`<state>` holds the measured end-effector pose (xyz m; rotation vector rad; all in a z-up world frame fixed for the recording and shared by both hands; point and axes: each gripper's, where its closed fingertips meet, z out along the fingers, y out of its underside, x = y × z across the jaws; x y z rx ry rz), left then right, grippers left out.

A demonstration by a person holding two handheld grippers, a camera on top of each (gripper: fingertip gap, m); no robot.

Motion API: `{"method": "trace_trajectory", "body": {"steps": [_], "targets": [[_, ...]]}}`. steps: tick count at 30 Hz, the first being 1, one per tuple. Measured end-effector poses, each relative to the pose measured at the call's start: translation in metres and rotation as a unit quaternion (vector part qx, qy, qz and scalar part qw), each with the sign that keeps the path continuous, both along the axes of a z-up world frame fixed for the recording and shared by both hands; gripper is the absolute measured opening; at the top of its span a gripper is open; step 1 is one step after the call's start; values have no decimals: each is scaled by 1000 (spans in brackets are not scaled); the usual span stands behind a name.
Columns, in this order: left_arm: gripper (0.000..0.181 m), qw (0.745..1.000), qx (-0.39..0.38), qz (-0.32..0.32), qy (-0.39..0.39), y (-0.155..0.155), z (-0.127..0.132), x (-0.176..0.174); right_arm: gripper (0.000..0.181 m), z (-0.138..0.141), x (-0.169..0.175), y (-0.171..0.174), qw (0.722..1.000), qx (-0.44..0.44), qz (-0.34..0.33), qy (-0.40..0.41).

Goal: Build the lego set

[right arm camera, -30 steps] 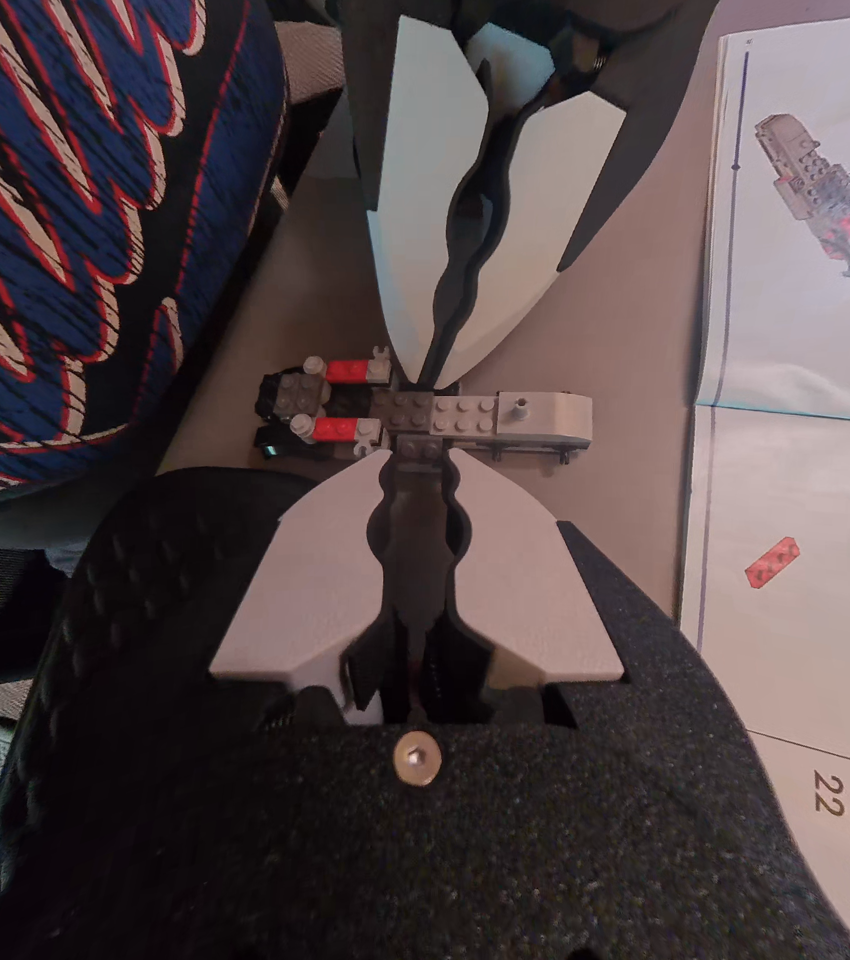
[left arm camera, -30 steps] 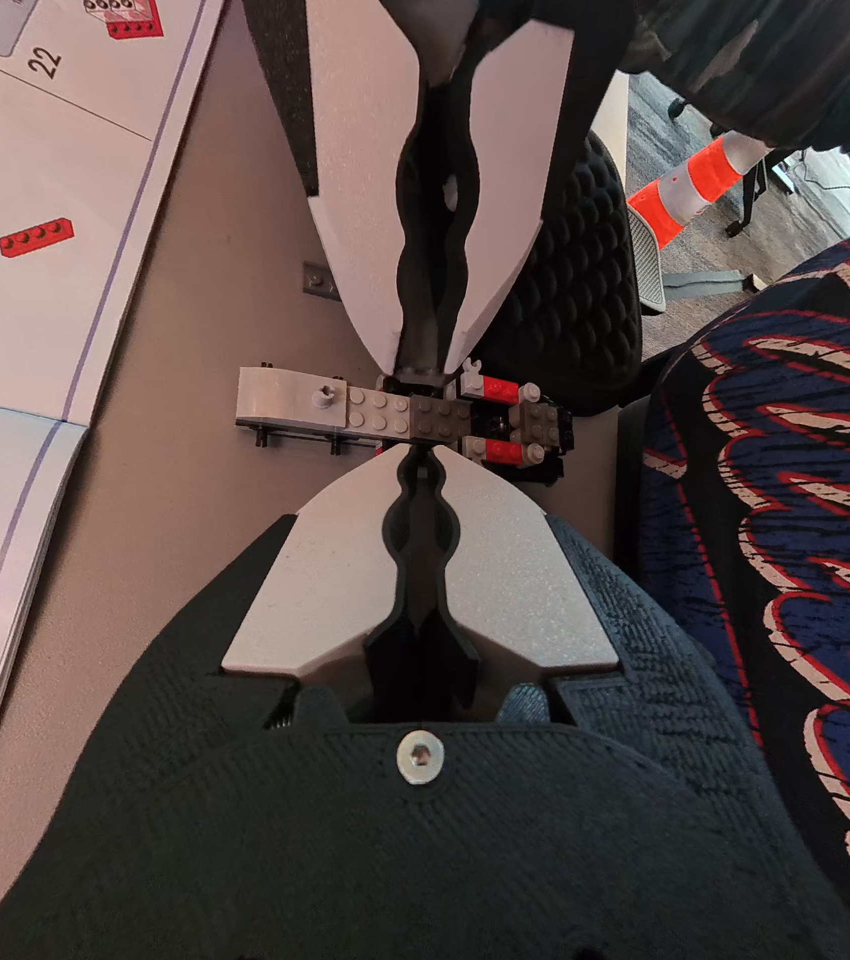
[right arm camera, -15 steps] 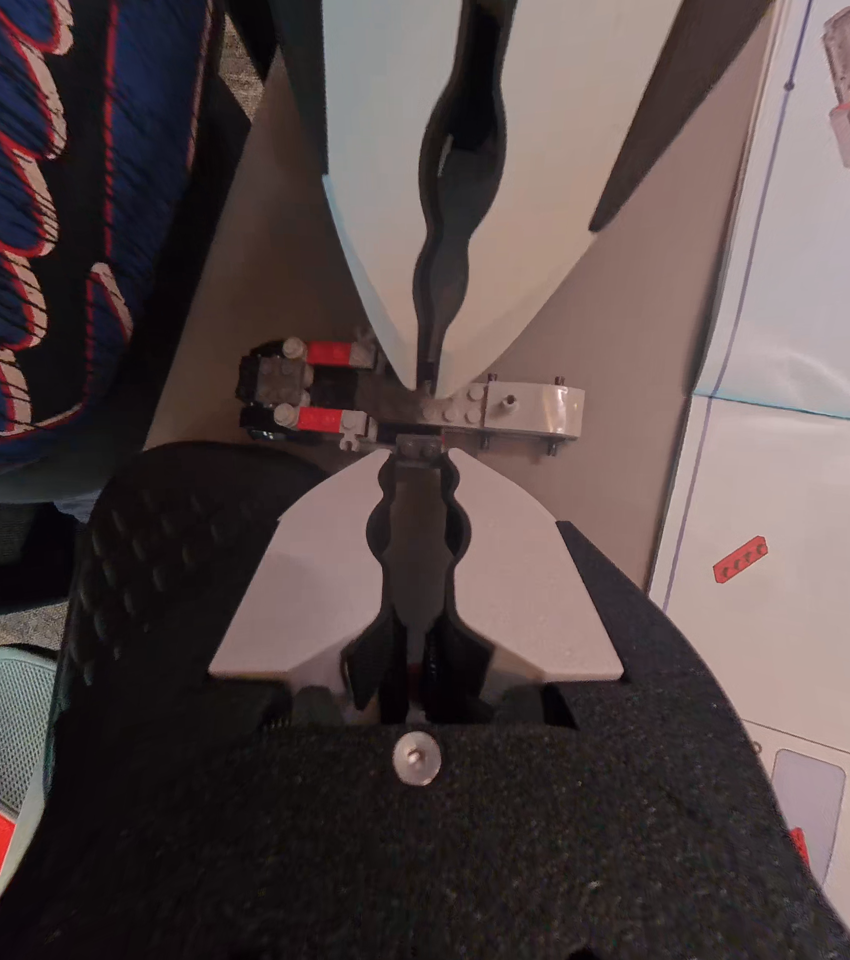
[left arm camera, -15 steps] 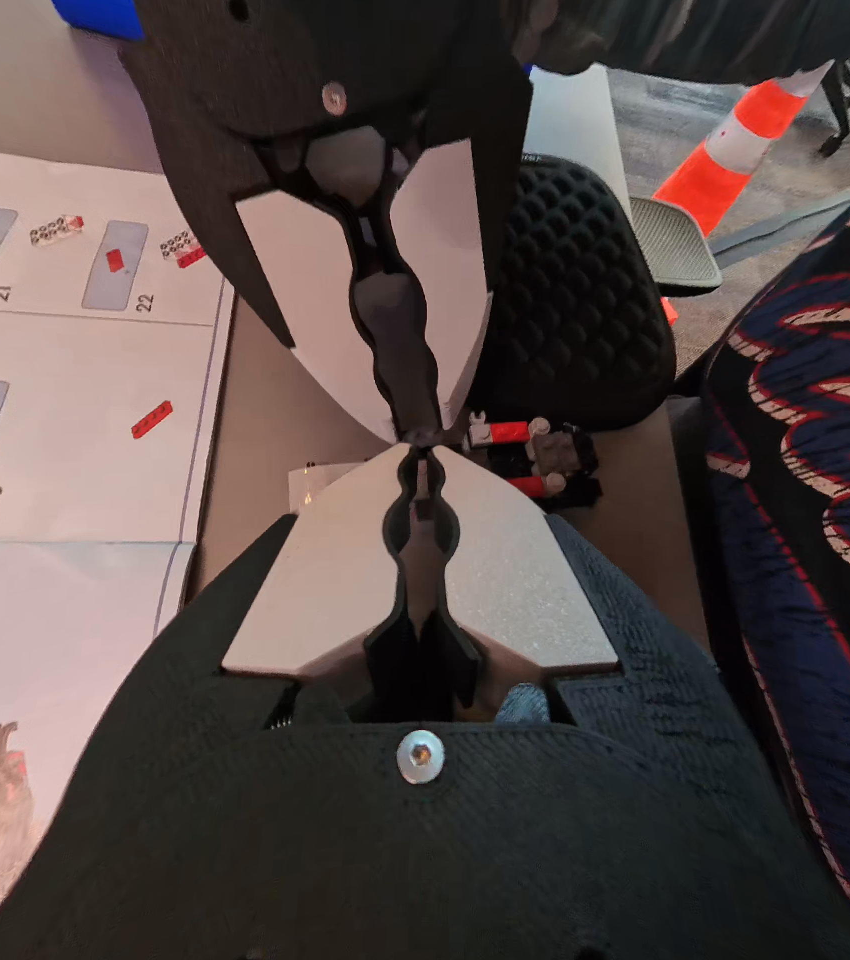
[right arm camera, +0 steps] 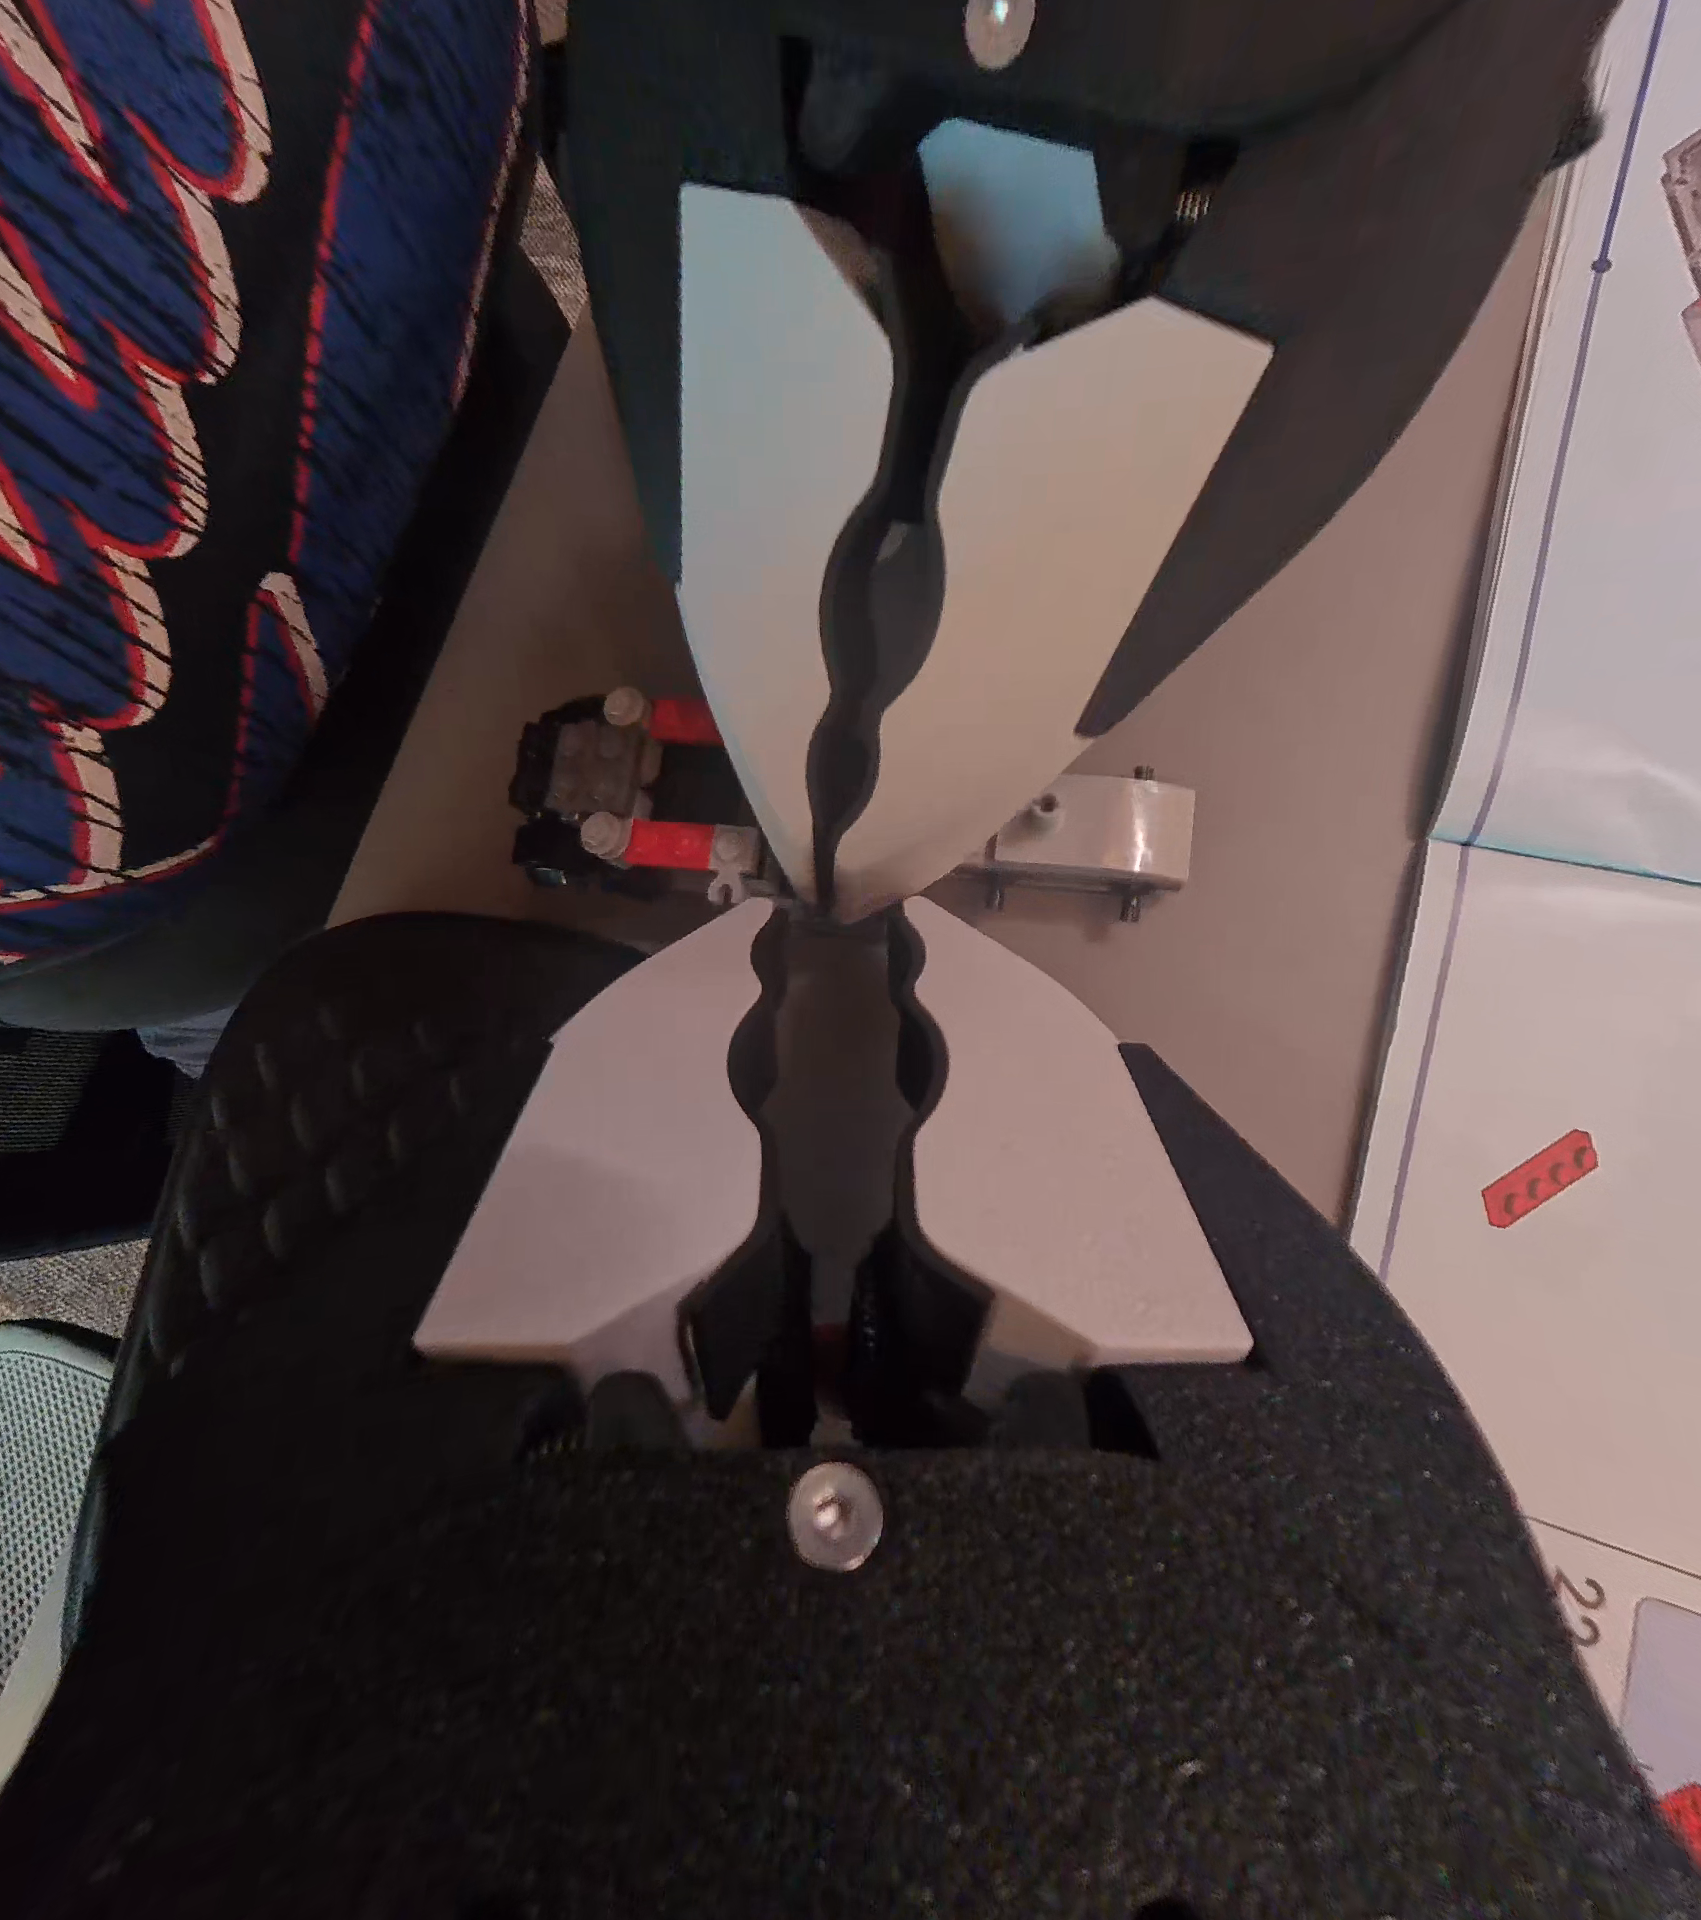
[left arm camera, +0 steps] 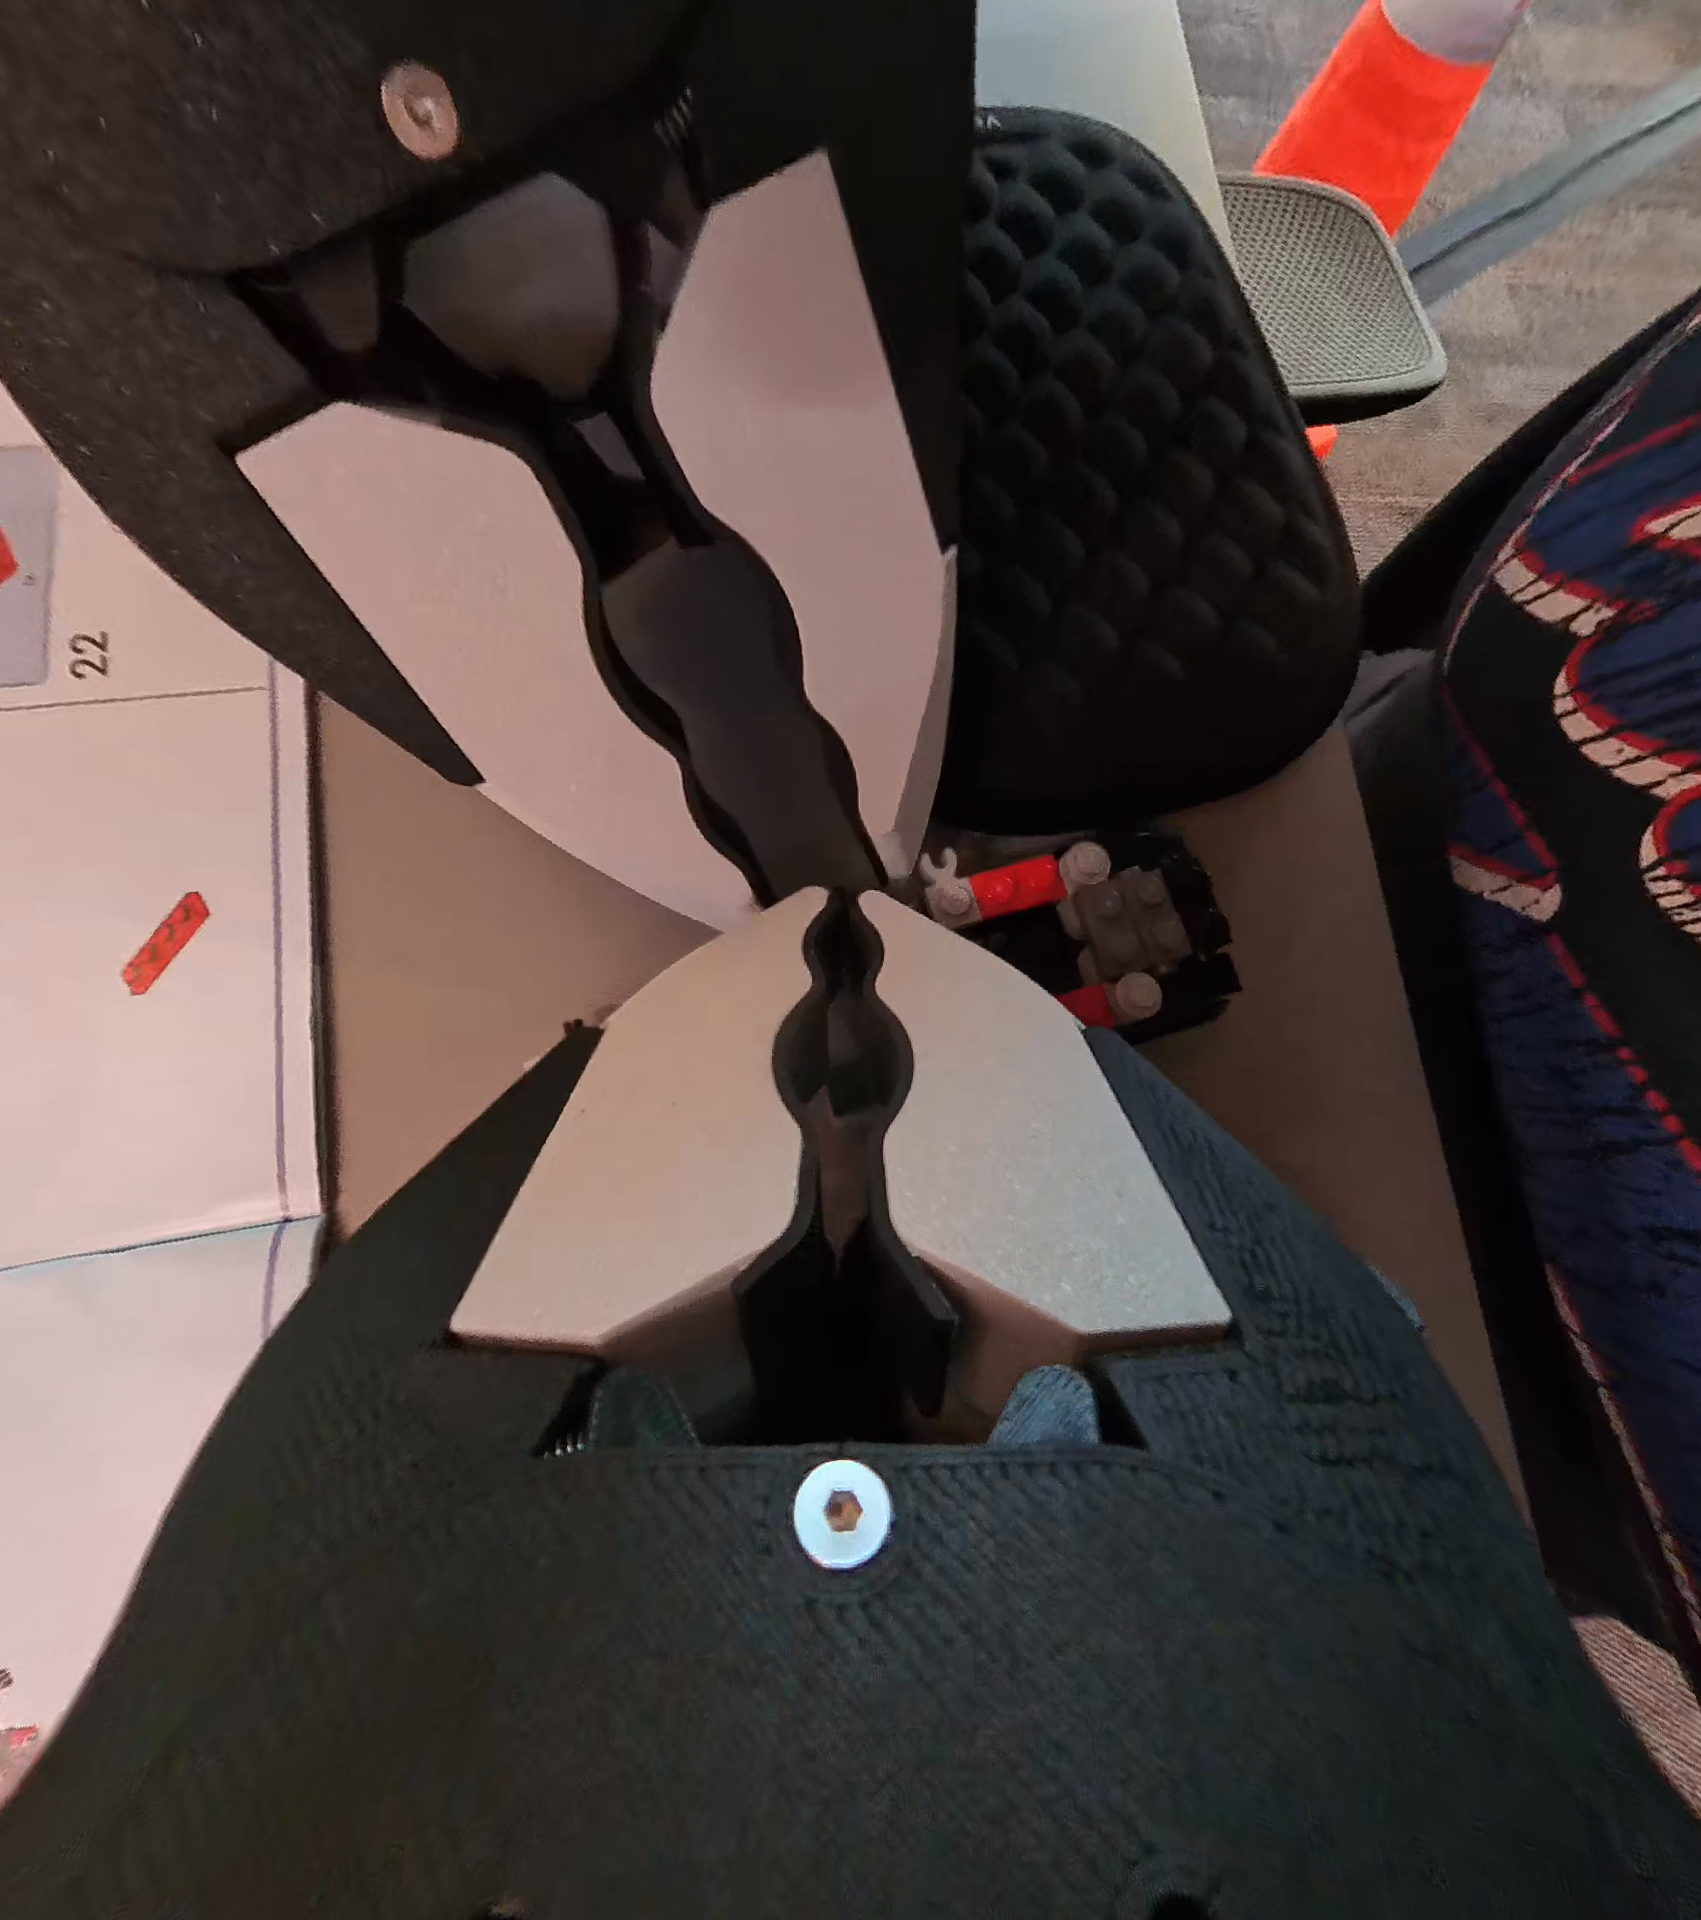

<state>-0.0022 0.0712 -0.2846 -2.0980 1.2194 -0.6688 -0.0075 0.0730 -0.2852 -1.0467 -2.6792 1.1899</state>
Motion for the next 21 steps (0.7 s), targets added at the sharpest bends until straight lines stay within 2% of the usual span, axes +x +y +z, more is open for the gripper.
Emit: {"method": "trace_trajectory", "body": {"steps": [1, 5, 9, 14, 18, 21], "targets": [[1, 1000, -8, -1, -1, -1, 0, 0, 18, 1, 0, 0, 1000, -5, 0, 1], [1, 999, -32, 0, -7, -5, -2, -1, 22, -4, 1, 0, 1000, -14, -7, -2], [1, 999, -41, -7, 12, -8, -9, -4, 20, -1, -3, 5, 998, -33, -45, 7], [1, 999, -37, 1, -10, -7, 4, -8, 21, -10, 3, 1, 999, -9, -39, -2], [3, 998, -20, 37, -37, -7, 26, -19, 22, -6, 6, 1, 998, -21, -39, 35], [10, 995, -31, 90, -36, -12, 27, -32, 25, -9, 5, -1, 997, -7, -33, 72]]}}
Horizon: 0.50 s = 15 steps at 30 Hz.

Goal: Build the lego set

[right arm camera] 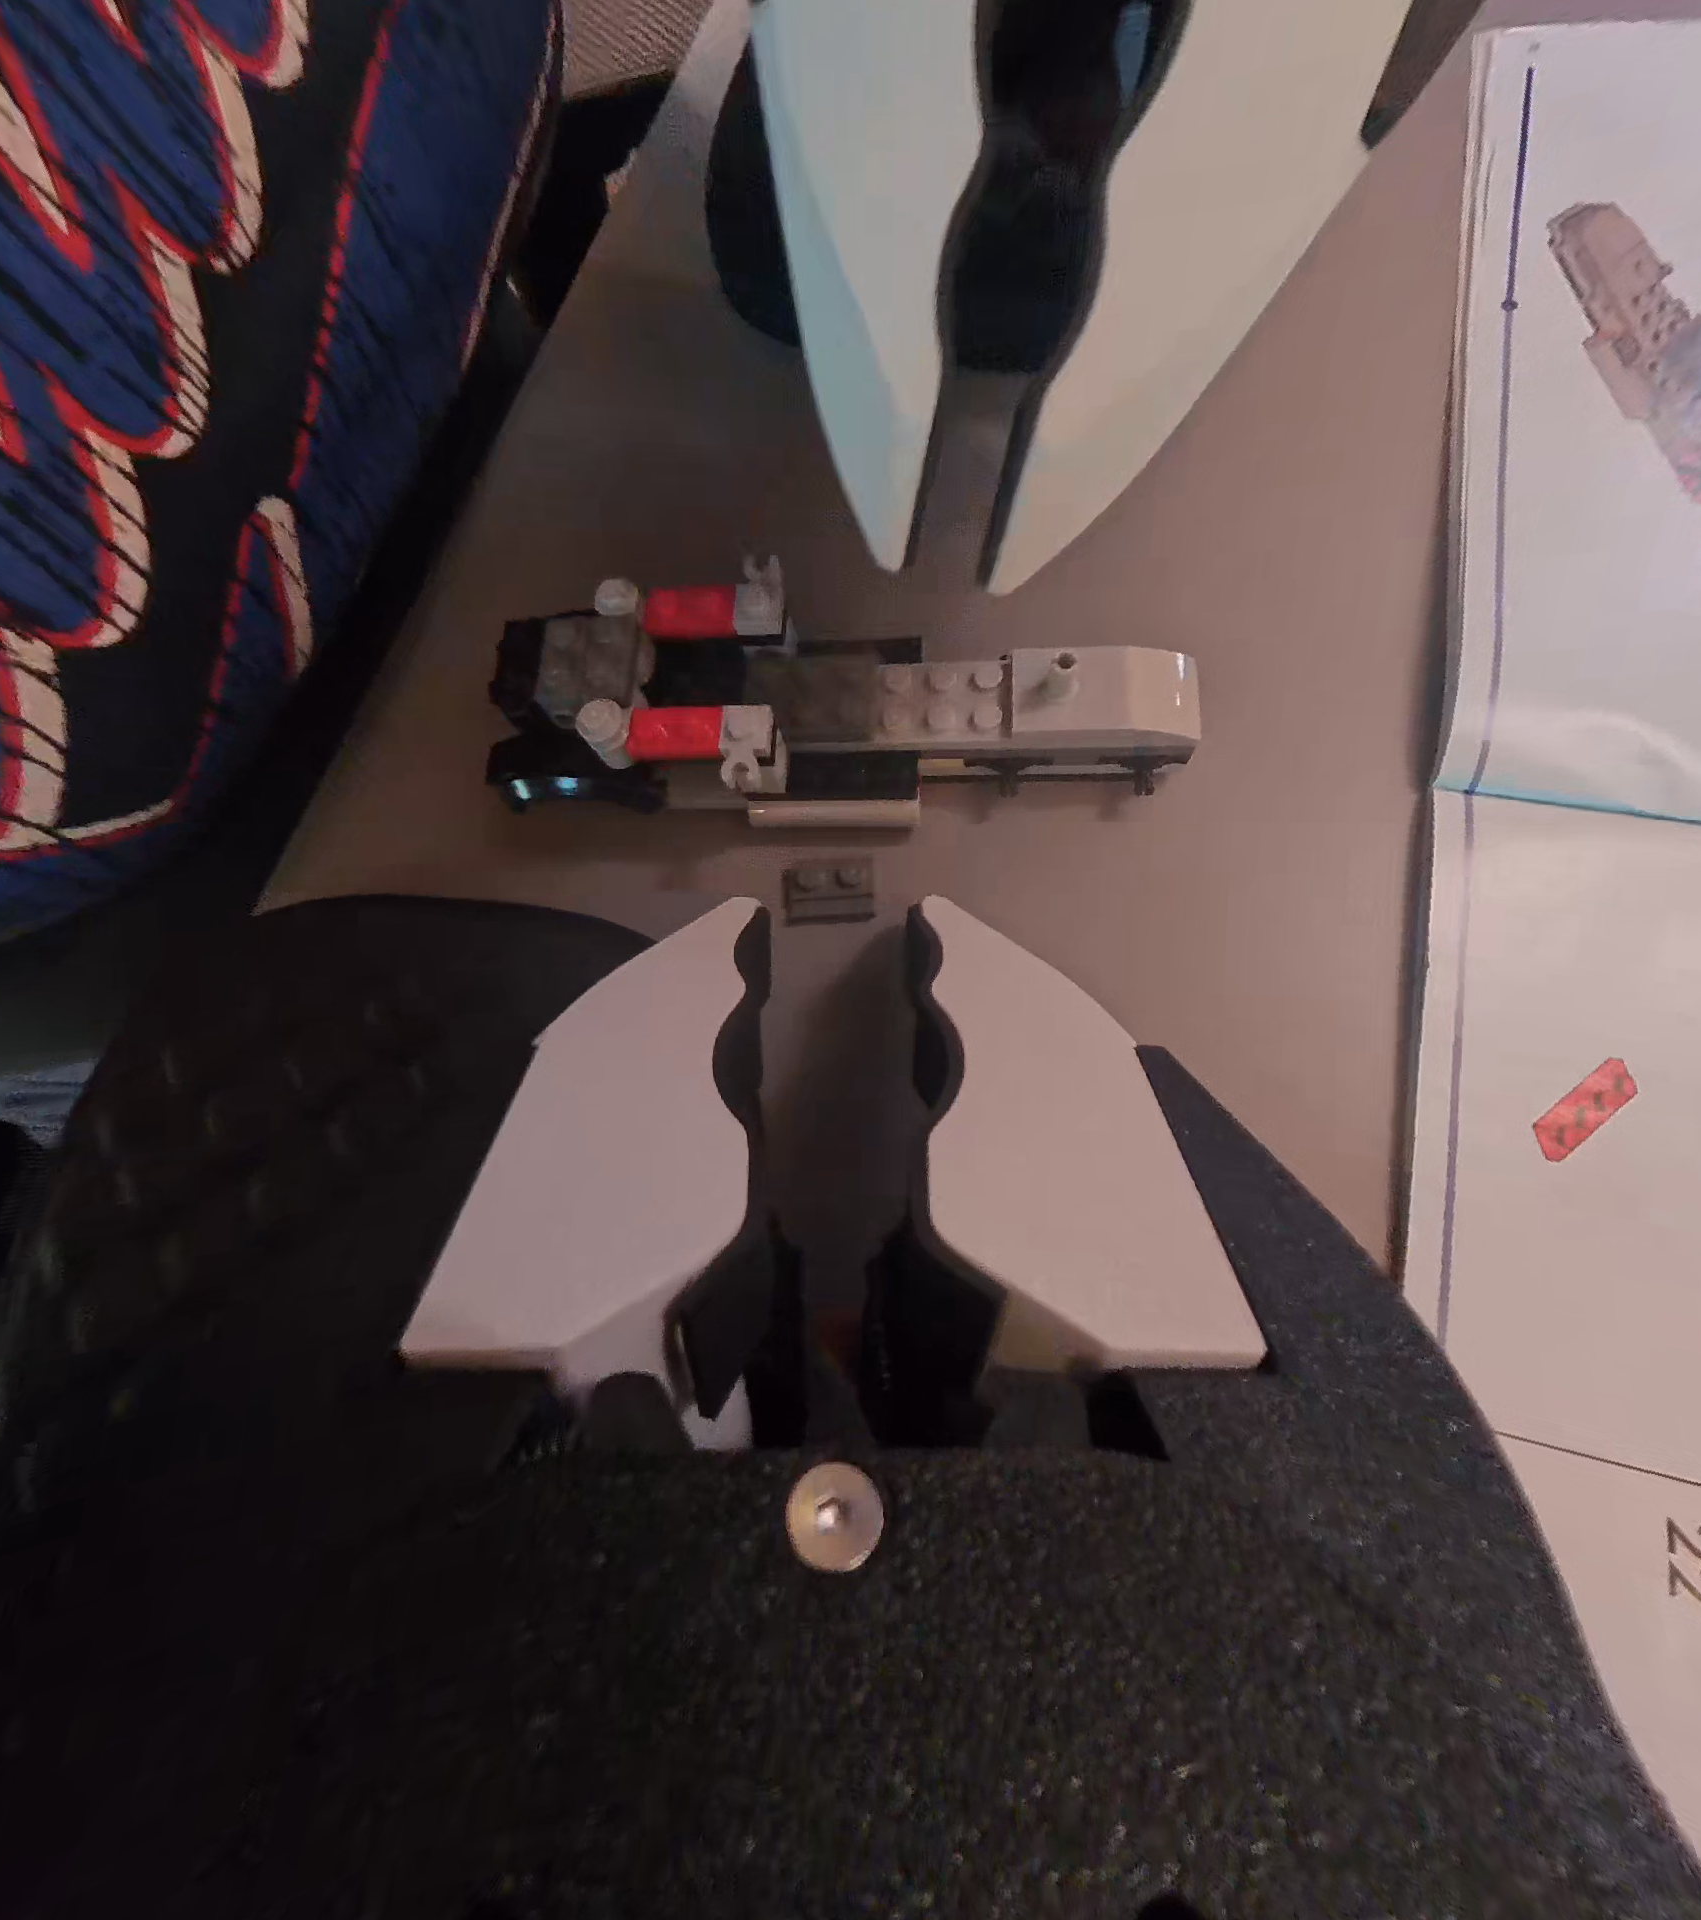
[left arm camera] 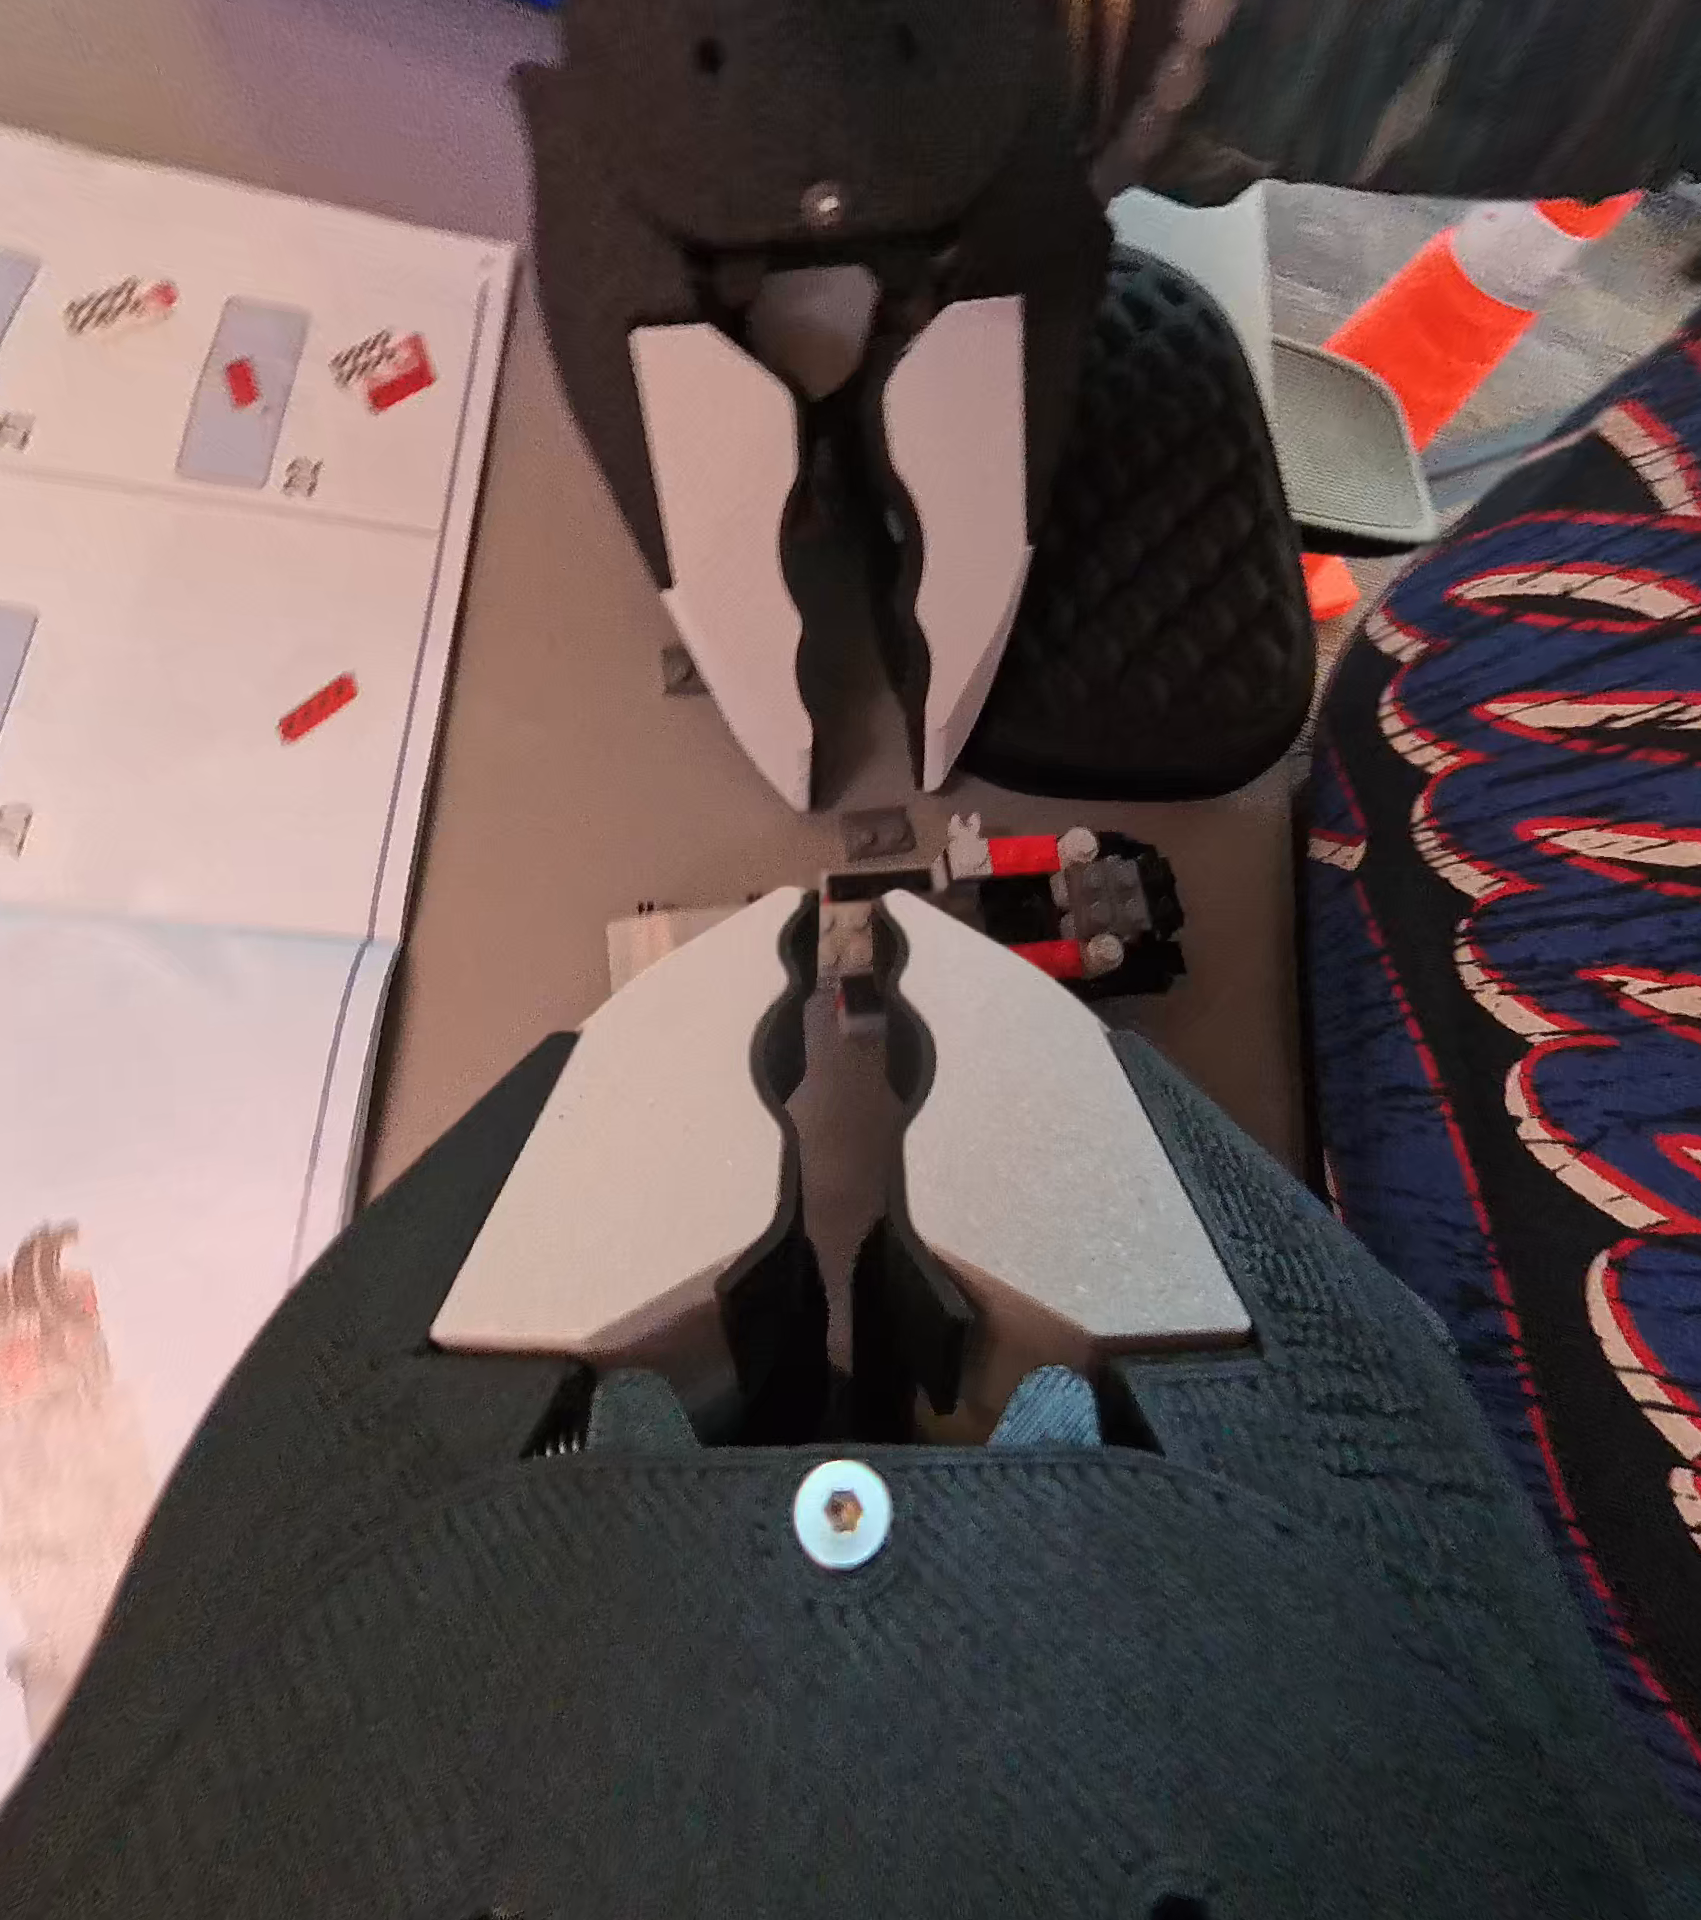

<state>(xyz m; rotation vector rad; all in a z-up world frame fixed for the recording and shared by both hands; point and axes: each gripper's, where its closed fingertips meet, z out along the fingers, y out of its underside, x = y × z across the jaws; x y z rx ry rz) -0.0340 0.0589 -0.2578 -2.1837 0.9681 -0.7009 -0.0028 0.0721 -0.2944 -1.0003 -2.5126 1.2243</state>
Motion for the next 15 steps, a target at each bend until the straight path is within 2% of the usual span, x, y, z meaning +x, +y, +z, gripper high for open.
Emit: {"method": "trace_trajectory", "body": {"steps": [2, 4, 8, 12, 15], "targets": [[11, 999, -13, 43, 7, -4, -4, -8, 25, -4, -2, -3, 1000, 16, 7, 17], [16, 996, -36, 78, -3, -10, -8, -10, 16, -6, -3, -7, 999, 21, 10, 33], [44, 988, -63, 131, -46, -16, -10, -2, 15, -5, -3, -1, 999, 16, -29, 33], [83, 989, -73, 123, -44, -29, -15, 9, 14, 12, 3, 3, 996, 4, -71, 61], [88, 994, -56, 97, 1, -38, -24, 17, 15, 18, 6, 0, 994, 14, -90, 60]]}}
